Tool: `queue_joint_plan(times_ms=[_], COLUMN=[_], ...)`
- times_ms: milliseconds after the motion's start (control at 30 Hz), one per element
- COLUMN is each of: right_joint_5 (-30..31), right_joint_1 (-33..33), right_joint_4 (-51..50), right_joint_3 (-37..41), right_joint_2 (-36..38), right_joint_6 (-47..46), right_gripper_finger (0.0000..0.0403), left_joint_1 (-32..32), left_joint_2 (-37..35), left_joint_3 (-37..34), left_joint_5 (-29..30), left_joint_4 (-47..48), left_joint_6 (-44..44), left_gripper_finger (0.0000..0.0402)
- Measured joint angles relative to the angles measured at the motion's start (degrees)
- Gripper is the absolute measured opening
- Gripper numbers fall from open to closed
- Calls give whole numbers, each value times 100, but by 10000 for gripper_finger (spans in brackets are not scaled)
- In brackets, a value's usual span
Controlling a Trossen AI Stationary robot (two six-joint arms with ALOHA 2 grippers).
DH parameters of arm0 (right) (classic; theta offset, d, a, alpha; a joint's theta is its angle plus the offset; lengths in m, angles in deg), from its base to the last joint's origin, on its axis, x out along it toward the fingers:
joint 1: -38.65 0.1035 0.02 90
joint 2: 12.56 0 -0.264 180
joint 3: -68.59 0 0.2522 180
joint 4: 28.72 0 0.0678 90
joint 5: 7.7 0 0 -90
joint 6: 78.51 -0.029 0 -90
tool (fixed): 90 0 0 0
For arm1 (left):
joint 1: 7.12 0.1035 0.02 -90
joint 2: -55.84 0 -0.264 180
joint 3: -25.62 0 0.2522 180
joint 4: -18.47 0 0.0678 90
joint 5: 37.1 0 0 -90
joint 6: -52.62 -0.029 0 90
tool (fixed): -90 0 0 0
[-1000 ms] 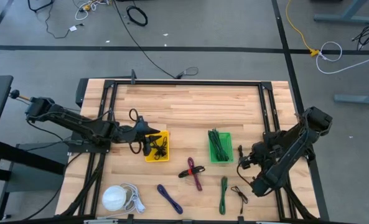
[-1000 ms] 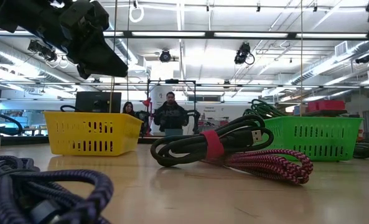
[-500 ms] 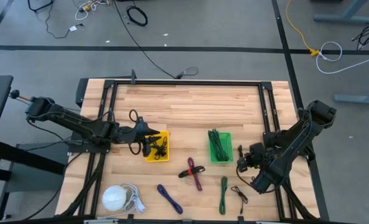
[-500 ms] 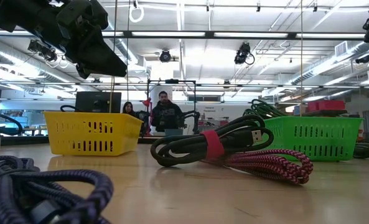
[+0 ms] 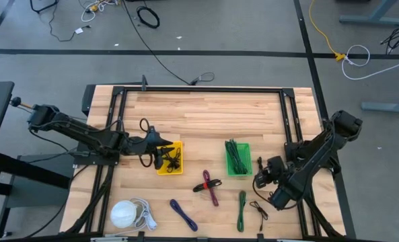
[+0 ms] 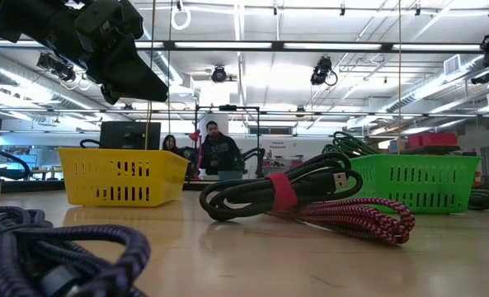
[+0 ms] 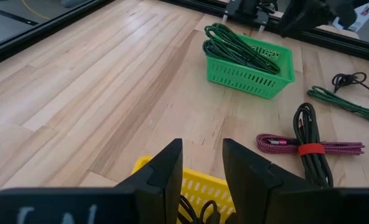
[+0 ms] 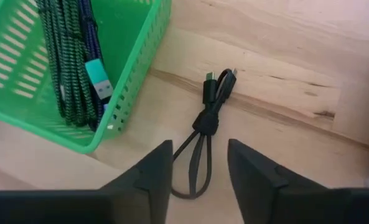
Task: Pick & Place USB Port
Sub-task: Put the black charger cable into the yellow bin
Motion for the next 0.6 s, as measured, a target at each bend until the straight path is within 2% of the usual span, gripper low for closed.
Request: queue_joint_plan(times_ms=[300, 600], right_joint_5=[-270, -335], right_joint_1=[-264, -448], right_joint_4=[940, 1612], right_joint_3=[599, 956], right_joint_2=[-24, -24], right_joint_6=[372, 727], right_gripper_finger=[198, 194], left_joint_1=[2, 2], left_joint_2=[0, 0], left_joint_3=[0, 0], left_joint_5=[1, 0], left_joint_4=[0, 0], left_joint_6=[-2, -4], left_gripper_finger=[119, 119])
